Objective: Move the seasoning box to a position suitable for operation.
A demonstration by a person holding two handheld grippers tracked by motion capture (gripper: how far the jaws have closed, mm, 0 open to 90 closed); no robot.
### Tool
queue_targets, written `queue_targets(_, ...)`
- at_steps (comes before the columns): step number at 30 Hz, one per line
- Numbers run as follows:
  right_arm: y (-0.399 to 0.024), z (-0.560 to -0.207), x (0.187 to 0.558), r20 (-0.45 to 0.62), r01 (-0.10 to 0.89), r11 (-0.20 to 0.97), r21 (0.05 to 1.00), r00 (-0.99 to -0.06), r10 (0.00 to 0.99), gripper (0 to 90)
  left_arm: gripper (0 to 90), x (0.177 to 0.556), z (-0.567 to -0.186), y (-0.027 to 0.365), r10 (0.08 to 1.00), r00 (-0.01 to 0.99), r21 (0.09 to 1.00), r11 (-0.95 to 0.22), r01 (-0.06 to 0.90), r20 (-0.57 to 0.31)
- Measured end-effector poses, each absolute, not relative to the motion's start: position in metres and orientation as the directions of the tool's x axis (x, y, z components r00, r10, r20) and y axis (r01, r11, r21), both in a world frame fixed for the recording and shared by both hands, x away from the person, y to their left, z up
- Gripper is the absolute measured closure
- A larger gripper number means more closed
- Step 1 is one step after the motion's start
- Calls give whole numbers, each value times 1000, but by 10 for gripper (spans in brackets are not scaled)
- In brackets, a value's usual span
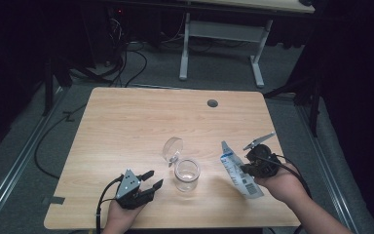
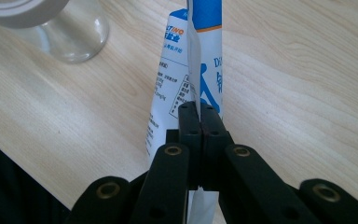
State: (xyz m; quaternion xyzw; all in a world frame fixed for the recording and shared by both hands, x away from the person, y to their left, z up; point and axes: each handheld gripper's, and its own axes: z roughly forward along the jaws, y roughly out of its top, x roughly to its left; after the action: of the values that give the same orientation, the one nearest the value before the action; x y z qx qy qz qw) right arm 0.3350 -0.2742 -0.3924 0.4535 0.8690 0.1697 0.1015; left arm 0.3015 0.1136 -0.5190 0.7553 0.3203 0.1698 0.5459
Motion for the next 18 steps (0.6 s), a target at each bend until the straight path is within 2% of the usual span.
queue_targets(18,-270,-385,343,-9,778,566,273,-586,810,900,516,300,-519,111,662,745,932,-217,289,-76)
